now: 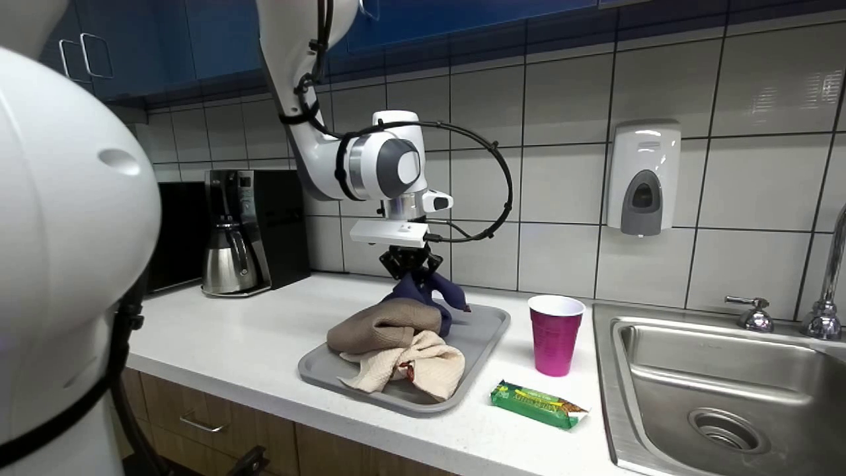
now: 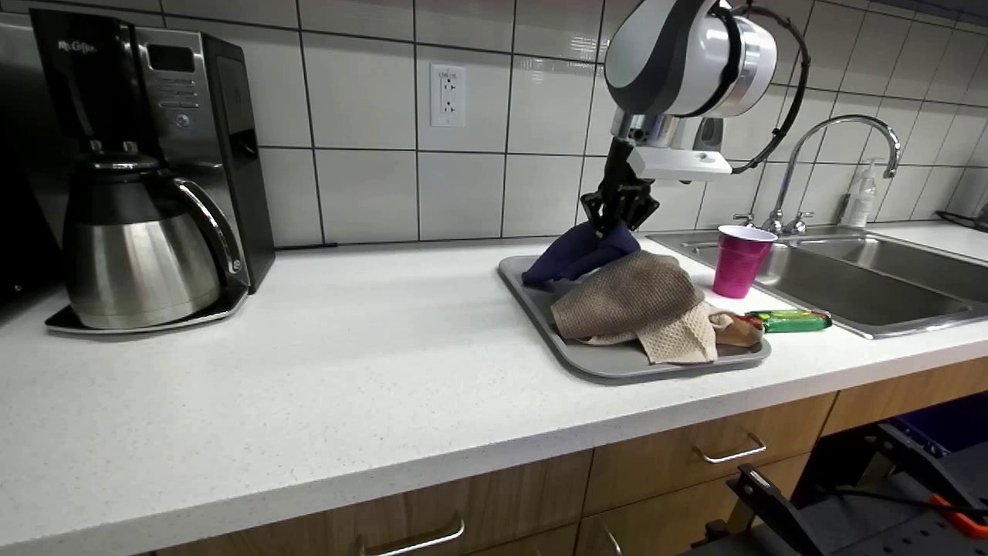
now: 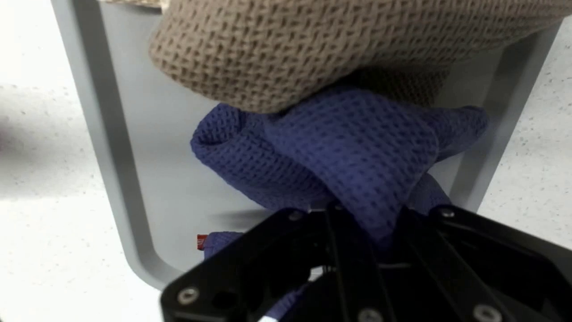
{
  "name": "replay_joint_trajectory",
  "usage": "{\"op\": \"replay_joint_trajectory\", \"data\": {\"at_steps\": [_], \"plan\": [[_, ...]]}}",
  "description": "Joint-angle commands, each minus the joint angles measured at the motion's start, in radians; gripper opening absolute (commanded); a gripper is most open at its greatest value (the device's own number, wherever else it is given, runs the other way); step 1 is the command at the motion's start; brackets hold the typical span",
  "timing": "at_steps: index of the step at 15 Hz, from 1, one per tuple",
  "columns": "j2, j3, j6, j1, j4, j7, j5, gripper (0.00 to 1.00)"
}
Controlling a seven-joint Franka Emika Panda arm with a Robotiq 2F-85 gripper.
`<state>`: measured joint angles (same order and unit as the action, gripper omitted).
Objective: Put the brown and blue towels on the tray
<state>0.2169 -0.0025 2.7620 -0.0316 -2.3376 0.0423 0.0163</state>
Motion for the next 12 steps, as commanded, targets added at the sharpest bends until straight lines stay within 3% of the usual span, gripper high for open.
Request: {"op": "replay_joint_trajectory", "data": {"at_steps": [1,9,10,12], "plan": [[0.041,-0.014,-0.021,0.0,0.027,-0.057,-0.025,0.02],[0.113,-0.036,-0.032,-0.003,0.067,-0.102,-0.019,0.04],[0.116,-0.036,-0.033,-0.002,0.069,-0.104,-0.017,0.33],[0.119,-0.039,-0.036,-0.003,0.073,-0.111,-0.018,0.41]]}}
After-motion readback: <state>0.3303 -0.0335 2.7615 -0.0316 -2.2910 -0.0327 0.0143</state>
